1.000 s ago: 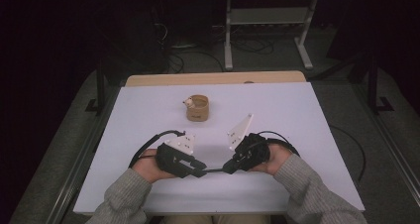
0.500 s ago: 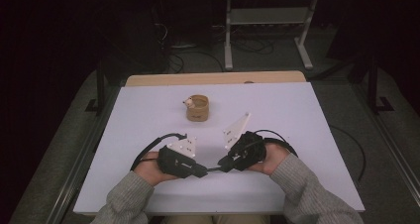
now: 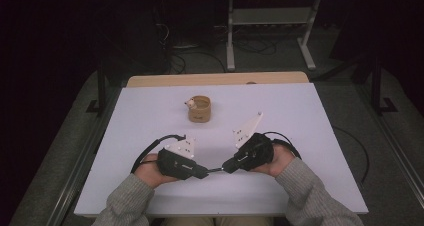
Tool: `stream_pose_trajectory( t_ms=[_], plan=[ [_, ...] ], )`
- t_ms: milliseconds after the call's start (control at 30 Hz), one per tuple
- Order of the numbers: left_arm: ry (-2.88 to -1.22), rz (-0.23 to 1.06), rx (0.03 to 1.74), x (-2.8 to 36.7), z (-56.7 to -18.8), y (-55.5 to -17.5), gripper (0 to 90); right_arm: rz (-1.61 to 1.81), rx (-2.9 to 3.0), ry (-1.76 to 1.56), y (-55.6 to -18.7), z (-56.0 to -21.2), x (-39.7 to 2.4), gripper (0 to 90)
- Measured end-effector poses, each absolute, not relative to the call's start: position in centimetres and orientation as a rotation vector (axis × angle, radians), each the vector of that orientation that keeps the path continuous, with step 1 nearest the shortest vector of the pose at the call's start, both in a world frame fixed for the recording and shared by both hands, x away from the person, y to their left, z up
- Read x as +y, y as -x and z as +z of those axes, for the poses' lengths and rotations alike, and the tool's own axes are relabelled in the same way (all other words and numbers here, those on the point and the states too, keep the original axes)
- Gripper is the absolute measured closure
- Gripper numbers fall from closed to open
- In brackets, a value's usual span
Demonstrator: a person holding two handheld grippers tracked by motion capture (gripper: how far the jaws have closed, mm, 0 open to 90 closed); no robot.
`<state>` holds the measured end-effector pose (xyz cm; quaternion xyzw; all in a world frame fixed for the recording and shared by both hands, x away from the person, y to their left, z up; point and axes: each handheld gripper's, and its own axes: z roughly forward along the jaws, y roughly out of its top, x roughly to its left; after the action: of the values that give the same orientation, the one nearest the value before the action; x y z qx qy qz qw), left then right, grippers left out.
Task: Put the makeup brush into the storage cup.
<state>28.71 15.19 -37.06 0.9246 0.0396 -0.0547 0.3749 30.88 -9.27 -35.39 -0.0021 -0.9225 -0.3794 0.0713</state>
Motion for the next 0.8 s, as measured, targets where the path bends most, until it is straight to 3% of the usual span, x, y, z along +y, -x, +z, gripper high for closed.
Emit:
stream_pose_trajectory(
  t_ms=[100,233,500,567,667,800],
  plan=[
    [-2.383,-0.163,0.095,14.6,-37.1,-28.7,77.5,-1.069,-2.798,-0.009,-30.9,-35.2,-8.9,82.8],
    [-2.382,-0.175,0.085,13.7,-36.9,-28.7,77.2,-0.996,-2.849,-0.092,-30.8,-34.7,-7.7,82.8],
    [-2.392,-0.151,0.094,13.5,-36.7,-28.8,83.2,-1.014,-2.851,-0.089,-30.7,-34.1,-7.3,81.3],
    [-2.356,-0.127,0.116,14.0,-36.7,-28.7,83.6,-1.070,-2.822,-0.035,-30.7,-34.2,-7.8,69.0],
    [-2.309,-0.110,0.130,14.5,-36.7,-28.7,83.7,-1.245,-2.746,0.089,-31.0,-34.6,-9.1,60.8],
    [-2.257,-0.086,0.169,15.0,-36.7,-28.8,83.7,-1.423,-2.614,0.208,-31.0,-35.4,-10.6,59.4]
  ],
)
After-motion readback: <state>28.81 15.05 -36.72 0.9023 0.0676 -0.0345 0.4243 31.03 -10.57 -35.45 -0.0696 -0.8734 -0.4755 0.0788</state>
